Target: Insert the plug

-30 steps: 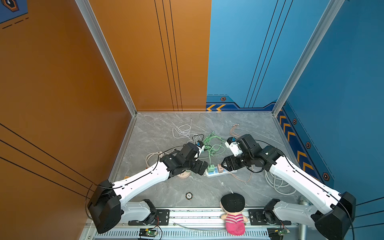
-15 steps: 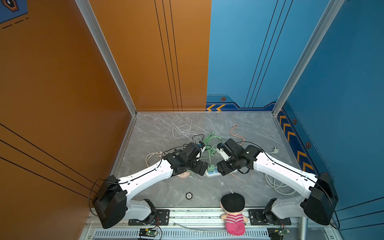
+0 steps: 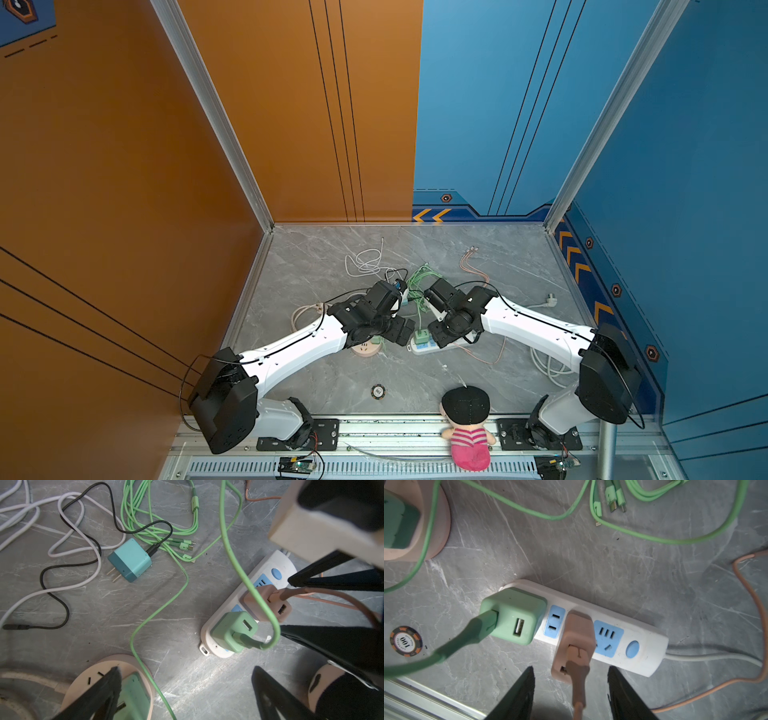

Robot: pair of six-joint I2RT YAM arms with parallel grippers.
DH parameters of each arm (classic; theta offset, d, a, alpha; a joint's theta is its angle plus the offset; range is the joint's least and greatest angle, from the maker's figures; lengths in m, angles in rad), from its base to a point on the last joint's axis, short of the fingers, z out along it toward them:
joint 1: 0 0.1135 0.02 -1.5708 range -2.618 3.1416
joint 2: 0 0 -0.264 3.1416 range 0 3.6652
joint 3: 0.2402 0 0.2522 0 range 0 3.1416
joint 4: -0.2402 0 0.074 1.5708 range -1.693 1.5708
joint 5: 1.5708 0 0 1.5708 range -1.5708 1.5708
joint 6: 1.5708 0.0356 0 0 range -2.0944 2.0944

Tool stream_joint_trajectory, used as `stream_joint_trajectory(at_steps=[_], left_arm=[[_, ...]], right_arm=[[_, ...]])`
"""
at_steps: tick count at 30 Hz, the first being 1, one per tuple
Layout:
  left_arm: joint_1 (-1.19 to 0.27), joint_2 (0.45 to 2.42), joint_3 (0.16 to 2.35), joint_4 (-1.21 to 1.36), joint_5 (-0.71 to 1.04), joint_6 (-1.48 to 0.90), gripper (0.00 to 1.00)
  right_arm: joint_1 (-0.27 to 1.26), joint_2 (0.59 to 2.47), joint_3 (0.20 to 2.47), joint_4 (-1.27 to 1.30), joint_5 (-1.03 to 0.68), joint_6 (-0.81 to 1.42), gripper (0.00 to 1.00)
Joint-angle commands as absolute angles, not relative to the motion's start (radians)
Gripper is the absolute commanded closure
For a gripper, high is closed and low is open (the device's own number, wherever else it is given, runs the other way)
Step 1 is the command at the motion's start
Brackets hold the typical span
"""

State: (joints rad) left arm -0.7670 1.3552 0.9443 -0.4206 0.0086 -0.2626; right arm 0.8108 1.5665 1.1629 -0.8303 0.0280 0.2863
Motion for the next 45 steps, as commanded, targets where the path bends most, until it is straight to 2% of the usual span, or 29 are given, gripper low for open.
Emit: stream_joint_trajectory(at_steps=[1, 6, 10, 14, 21, 31, 45], left_arm=[[-0.752, 1.358, 0.954, -0.449, 0.001, -0.260, 0.02], [-0.747, 1.360, 0.956, -0.449, 0.003, -0.260, 0.01], [-0.741, 1.359, 0.956, -0.451, 0.005, -0.261, 0.01], [-0.736, 1.359, 0.956, -0.451, 0.005, -0.261, 0.00], [-0.732, 1.358, 0.957, -0.456, 0.008, -0.263, 0.00], [-0.727, 1.350, 0.954, -0.467, 0.006, -0.267, 0.00], [-0.727, 1.350, 0.956, -0.471, 0.012, -0.275, 0.01]], right_arm=[[0.825, 1.585, 1.193, -0.856, 0.086, 0.286, 0.48], [0.844, 1.612, 1.198, -0.857, 0.113, 0.298, 0.61], [0.854, 1.628, 1.198, -0.857, 0.113, 0.310, 0.66], [0.859, 1.630, 1.196, -0.856, 0.132, 0.322, 0.79], [0.868, 1.656, 1.195, -0.857, 0.117, 0.326, 0.81], [0.880, 1.668, 1.163, -0.857, 0.128, 0.332, 0.78], [0.902, 1.702, 1.131, -0.833, 0.121, 0.342, 0.83]])
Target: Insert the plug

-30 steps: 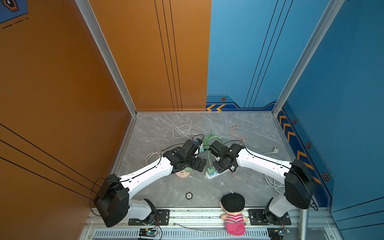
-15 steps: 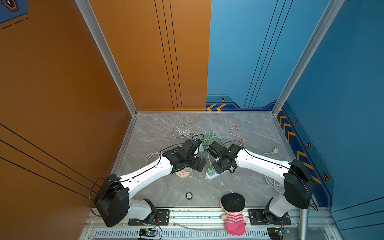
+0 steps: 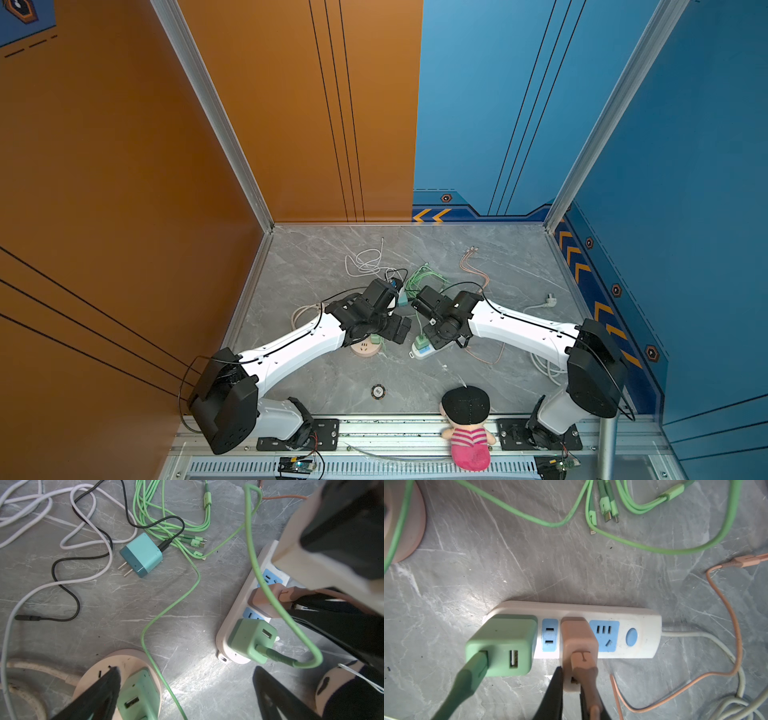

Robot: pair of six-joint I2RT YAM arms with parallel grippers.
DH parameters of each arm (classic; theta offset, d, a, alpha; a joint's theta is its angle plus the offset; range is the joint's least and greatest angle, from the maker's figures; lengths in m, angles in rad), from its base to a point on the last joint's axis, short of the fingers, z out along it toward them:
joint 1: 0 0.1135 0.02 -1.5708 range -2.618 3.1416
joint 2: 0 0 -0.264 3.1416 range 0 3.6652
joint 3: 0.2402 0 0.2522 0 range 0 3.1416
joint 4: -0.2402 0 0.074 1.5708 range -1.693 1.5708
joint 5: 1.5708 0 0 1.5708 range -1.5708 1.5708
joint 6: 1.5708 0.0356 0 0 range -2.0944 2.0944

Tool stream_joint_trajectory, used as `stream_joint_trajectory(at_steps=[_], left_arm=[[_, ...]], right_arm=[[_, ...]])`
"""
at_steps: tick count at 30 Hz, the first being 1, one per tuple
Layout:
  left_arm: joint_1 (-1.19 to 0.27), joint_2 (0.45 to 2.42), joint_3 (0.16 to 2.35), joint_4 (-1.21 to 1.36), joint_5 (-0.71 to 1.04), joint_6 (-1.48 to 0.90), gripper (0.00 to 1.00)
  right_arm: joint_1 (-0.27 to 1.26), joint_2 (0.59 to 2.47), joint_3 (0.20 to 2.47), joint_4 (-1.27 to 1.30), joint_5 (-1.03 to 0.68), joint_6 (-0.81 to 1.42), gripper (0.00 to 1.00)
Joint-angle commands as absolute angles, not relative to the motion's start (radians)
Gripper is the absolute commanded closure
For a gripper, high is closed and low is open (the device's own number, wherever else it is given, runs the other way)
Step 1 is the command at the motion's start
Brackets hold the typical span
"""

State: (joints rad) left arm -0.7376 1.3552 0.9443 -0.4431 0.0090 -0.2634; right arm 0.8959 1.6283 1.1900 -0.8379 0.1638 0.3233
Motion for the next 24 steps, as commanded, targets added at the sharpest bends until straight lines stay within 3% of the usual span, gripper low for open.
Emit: stream_joint_trajectory(at_steps=[1, 7, 15, 24], left_arm=[[-0.727, 1.348, 0.956, -0.472, 0.012, -0.275, 0.01], [-0.727, 1.339, 0.958, -0.477, 0.011, -0.276, 0.01], [-0.729, 1.322, 0.993, -0.487, 0.010, -0.275, 0.01], [-0.732, 1.268, 1.012, -0.530, -0.016, -0.264, 0.00]], right_arm=[[0.902, 1.704, 1.128, -0.832, 0.120, 0.342, 0.83], [0.905, 1.686, 1.124, -0.811, 0.100, 0.351, 0.82], [0.897, 1.630, 1.229, -0.802, 0.141, 0.341, 0.55], [0.881, 1.515, 1.252, -0.827, 0.140, 0.342, 0.47]])
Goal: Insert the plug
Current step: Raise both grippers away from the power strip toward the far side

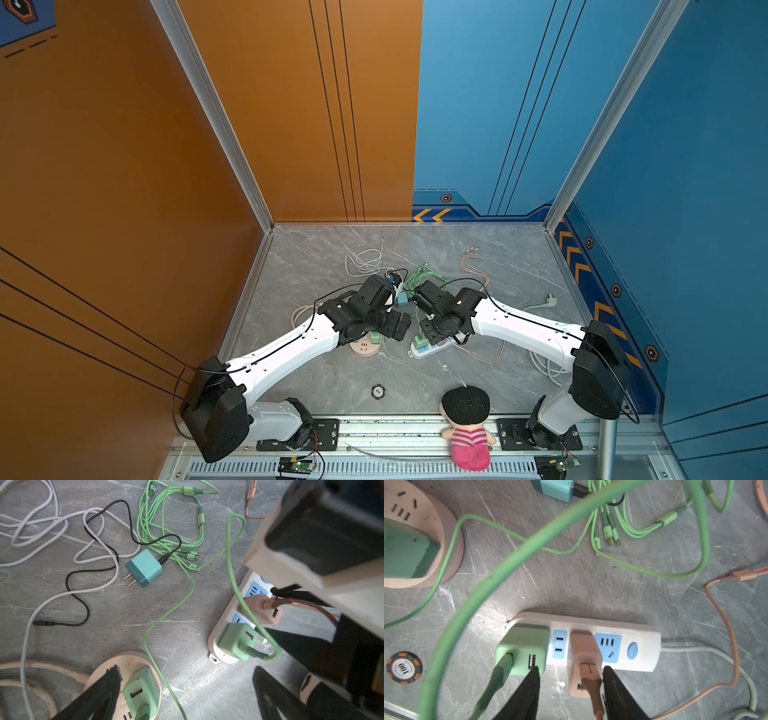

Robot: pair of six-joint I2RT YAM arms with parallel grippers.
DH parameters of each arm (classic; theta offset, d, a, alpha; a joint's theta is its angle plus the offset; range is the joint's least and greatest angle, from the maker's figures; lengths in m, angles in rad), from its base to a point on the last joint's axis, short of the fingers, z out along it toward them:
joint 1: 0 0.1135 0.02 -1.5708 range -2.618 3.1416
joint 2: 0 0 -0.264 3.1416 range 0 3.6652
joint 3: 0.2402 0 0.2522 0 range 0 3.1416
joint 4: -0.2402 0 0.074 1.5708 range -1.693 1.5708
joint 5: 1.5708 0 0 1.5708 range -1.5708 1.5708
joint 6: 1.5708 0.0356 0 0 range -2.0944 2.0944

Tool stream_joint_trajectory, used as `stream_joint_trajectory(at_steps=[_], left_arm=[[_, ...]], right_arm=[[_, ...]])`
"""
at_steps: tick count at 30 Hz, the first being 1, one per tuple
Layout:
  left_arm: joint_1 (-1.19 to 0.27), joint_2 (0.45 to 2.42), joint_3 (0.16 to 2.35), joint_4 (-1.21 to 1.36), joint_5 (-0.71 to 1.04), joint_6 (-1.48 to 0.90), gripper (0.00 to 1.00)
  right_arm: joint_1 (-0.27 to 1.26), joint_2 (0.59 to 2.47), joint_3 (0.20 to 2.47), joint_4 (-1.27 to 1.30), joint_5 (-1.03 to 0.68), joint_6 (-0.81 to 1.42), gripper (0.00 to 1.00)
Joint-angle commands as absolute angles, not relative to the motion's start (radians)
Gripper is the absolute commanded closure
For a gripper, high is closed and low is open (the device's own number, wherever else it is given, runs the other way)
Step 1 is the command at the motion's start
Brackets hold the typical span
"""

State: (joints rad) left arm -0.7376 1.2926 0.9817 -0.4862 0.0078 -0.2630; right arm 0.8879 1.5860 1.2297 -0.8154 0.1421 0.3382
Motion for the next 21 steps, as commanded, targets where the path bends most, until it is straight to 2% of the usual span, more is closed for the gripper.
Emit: stream_joint_trajectory(at_steps=[1, 8, 13, 21], left_arm=[[-0.733, 1.267, 1.017, -0.534, -0.022, -0.262, 0.00], [-0.738, 1.270, 1.091, -0.571, -0.077, -0.240, 0.01], [-0.741, 1.278, 1.175, -0.611, -0.119, -0.198, 0.02], [-0.732, 1.494, 1.410, -0.664, -0.096, -0.133, 0.03]], right_arm=[[0.882, 1.495, 1.251, -0.829, 0.139, 0.344, 0.46], [0.867, 1.355, 1.220, -0.919, 0.236, 0.351, 0.42], [0.794, 1.214, 1.177, -0.949, 0.290, 0.363, 0.40], [0.605, 1.161, 1.220, -0.927, 0.310, 0.287, 0.35]])
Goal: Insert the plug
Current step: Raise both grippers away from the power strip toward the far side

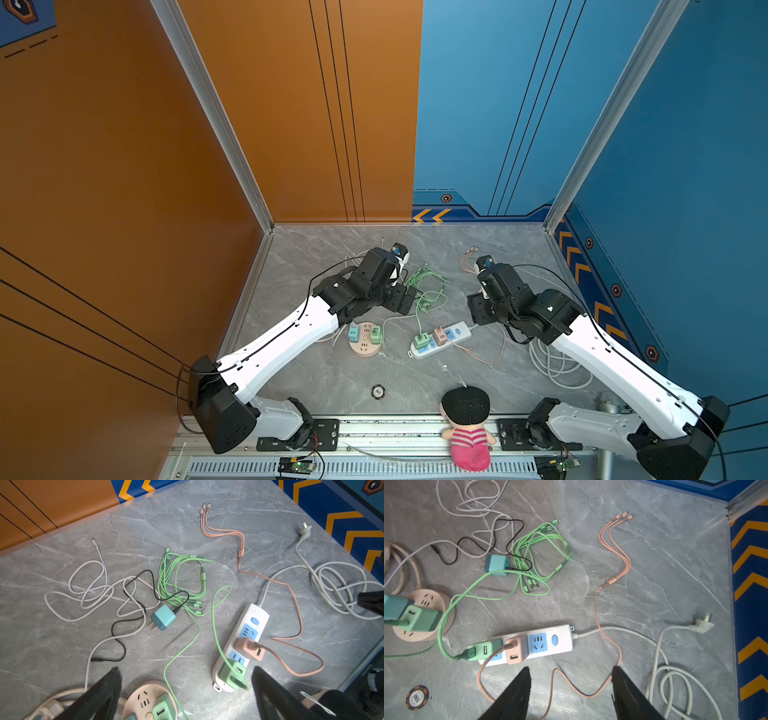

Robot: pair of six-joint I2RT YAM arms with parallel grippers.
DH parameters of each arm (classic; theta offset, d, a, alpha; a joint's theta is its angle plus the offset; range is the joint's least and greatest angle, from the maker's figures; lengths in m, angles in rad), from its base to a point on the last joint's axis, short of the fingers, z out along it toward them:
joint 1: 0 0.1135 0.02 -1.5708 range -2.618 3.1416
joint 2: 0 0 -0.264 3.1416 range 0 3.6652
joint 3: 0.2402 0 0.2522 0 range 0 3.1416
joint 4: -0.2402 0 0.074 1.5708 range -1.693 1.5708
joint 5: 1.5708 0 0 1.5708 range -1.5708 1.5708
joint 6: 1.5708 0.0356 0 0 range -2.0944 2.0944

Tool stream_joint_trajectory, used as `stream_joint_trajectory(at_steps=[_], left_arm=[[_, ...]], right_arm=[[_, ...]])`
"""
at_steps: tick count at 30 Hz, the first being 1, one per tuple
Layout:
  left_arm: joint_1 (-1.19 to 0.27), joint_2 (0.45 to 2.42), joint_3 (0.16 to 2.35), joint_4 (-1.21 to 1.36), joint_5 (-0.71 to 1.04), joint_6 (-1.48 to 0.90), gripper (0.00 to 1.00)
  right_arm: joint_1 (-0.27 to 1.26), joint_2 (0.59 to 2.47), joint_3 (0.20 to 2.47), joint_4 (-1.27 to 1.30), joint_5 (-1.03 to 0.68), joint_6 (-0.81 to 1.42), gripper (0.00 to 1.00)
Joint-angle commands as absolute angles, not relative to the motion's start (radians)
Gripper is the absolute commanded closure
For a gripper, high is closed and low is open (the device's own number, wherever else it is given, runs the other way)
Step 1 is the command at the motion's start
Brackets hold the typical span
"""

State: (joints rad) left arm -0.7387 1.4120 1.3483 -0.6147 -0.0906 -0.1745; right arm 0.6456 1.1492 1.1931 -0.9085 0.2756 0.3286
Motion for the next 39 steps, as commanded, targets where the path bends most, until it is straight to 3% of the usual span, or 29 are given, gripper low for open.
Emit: stream_joint_trajectory(at_steps=[1, 17, 23, 25, 39], left_arm=[[-0.729, 1.528, 1.441, -0.670, -0.089, -0.131, 0.03], [-0.680, 2.012, 1.872, -0.808, -0.023, -0.167, 0.11], [-0.665, 2.081, 1.905, -0.820, -0.023, -0.234, 0.13], [-0.649, 2.095, 1.900, -0.821, -0.004, -0.261, 0.19], [-0.623, 2.035, 1.836, -0.894, -0.034, -0.232, 0.32]], right_arm=[[0.586, 1.167, 1.226, -0.914, 0.305, 0.271, 0.34], [0.367, 1.394, 1.332, -0.736, 0.113, 0.139, 0.30], [0.347, 1.463, 1.358, -0.702, 0.051, 0.147, 0.28], [0.346, 1.475, 1.366, -0.701, 0.035, 0.149, 0.28], [0.344, 1.489, 1.302, -0.701, -0.018, 0.156, 0.30]])
